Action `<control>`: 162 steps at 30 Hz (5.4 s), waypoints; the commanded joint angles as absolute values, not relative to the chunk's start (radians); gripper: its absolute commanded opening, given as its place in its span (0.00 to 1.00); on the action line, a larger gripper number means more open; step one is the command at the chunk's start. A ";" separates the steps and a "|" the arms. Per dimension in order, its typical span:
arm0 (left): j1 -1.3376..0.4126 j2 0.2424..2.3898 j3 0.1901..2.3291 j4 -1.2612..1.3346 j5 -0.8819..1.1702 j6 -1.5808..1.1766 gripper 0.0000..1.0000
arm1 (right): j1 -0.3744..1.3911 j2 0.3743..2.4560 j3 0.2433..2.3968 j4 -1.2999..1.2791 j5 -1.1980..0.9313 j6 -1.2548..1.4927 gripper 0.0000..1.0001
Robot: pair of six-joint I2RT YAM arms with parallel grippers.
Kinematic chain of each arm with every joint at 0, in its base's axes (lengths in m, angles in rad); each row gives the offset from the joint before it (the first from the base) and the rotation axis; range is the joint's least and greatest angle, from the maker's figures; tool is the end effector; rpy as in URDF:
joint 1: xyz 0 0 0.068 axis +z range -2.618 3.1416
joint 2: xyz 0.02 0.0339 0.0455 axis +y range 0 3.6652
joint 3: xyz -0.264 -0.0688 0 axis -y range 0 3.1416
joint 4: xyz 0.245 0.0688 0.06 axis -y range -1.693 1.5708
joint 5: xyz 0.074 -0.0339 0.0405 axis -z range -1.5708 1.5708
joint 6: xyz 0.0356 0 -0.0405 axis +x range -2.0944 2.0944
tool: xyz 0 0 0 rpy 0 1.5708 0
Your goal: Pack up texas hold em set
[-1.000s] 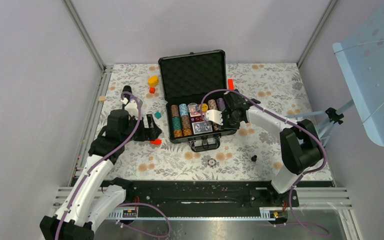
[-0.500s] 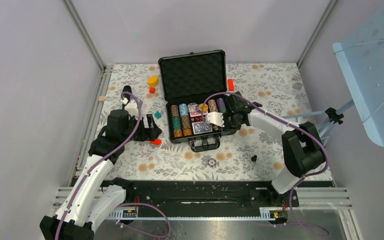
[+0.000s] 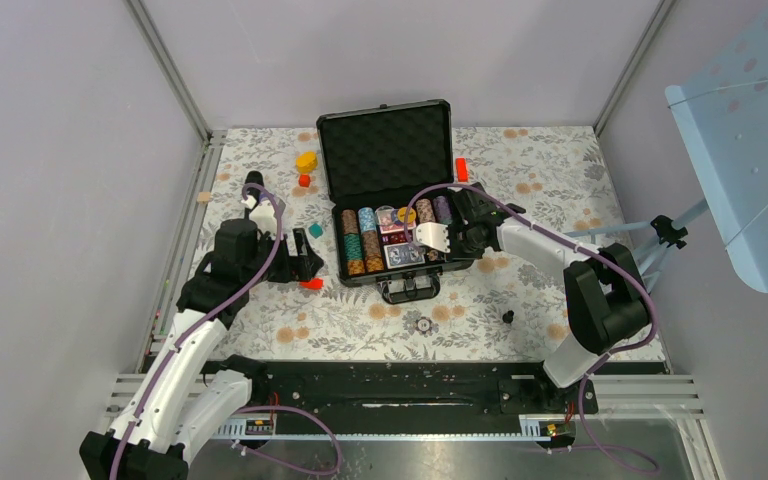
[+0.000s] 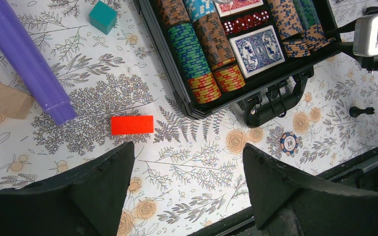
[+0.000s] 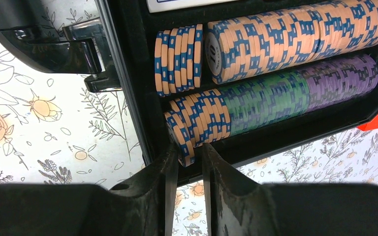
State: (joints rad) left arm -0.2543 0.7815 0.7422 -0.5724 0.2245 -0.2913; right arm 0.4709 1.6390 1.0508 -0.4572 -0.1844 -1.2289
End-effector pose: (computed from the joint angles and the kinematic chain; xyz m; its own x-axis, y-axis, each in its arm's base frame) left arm 0.1613 -0.0501 0.2873 -0.6535 -0.1194 -0.7475 0.2443 0.9014 -0.3576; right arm 0.2909 0.1554 0.1966 0.2389 -0.9176 -0.3176 -0.9034 -0.0901 -0.4193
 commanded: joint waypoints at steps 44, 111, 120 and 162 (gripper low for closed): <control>-0.251 0.775 0.737 -0.520 0.226 -0.281 0.81 | 0.456 1.209 0.942 0.037 -0.029 0.143 0.47; -0.251 0.784 0.735 -0.530 0.210 -0.282 0.82 | 1.107 1.708 0.959 -0.570 0.343 0.752 0.51; -0.251 0.786 0.735 -0.529 0.212 -0.282 0.82 | 1.146 1.688 0.928 -0.586 0.336 0.786 0.47; -0.252 0.788 0.733 -0.528 0.221 -0.283 0.82 | 1.052 1.409 0.730 -0.503 0.380 0.847 0.48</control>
State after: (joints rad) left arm -0.2543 0.7879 0.7418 -0.5735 0.2195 -0.2916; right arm 1.0954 1.4220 0.7883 -0.5365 0.3992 0.8352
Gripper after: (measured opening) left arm 0.819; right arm 0.491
